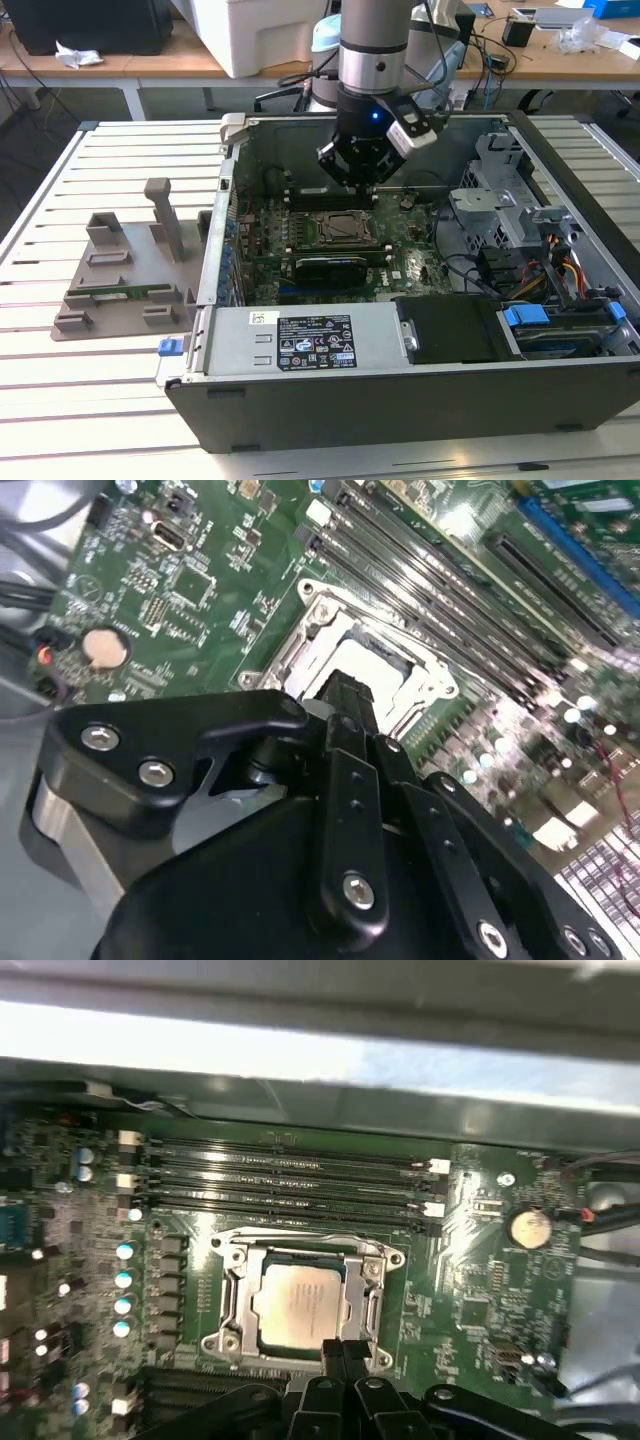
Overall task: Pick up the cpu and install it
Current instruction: 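Install the first cpu locking lever, then install the second cpu locking lever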
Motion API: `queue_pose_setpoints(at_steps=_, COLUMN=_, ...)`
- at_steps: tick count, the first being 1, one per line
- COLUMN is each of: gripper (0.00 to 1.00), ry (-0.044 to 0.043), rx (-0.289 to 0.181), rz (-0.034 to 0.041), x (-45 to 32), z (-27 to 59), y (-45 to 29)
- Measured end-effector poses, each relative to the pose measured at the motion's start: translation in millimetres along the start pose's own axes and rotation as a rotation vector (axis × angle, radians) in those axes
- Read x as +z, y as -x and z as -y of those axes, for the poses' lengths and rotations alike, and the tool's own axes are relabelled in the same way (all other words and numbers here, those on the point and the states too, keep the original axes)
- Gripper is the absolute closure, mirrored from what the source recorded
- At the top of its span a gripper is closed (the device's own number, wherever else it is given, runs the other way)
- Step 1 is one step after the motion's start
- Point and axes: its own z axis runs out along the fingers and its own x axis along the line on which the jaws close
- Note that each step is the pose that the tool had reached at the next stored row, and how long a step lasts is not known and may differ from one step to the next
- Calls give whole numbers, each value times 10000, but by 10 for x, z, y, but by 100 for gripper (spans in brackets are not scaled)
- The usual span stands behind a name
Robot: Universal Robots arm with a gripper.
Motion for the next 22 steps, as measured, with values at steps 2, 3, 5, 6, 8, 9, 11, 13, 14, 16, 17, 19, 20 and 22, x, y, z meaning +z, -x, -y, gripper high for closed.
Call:
queue_pose_setpoints(at_steps=2, gripper=89, ry=97, rx=0, rz=9, x=-57, z=6, y=-1)
queue_pose_setpoints(at_steps=3, gripper=89, ry=99, rx=2, rz=9, x=-57, z=6, y=-1)
queue_pose_setpoints(at_steps=5, gripper=89, ry=101, rx=0, rz=8, x=-57, z=6, y=-1)
queue_pose_setpoints(at_steps=6, gripper=89, ry=104, rx=0, rz=8, x=-58, z=6, y=-1)
queue_pose_setpoints(at_steps=8, gripper=89, ry=105, rx=0, rz=9, x=-57, z=6, y=0)
queue_pose_setpoints(at_steps=9, gripper=89, ry=105, rx=0, rz=9, x=-58, z=6, y=0)
queue_pose_setpoints(at_steps=11, gripper=89, ry=107, rx=0, rz=9, x=-57, z=6, y=-1)
queue_pose_setpoints(at_steps=13, gripper=89, ry=108, rx=0, rz=9, x=-57, z=6, y=-1)
queue_pose_setpoints(at_steps=14, gripper=89, ry=109, rx=0, rz=9, x=-58, z=7, y=-1)
queue_pose_setpoints(at_steps=16, gripper=89, ry=110, rx=1, rz=9, x=-58, z=6, y=-1)
queue_pose_setpoints(at_steps=17, gripper=89, ry=110, rx=-2, rz=9, x=-58, z=11, y=0)
queue_pose_setpoints(at_steps=19, gripper=89, ry=116, rx=0, rz=9, x=-55, z=44, y=-4)
queue_pose_setpoints(at_steps=20, gripper=89, ry=123, rx=1, rz=11, x=-48, z=104, y=-10)
queue_pose_setpoints(at_steps=22, gripper=89, ry=125, rx=-1, rz=10, x=-41, z=181, y=-18)
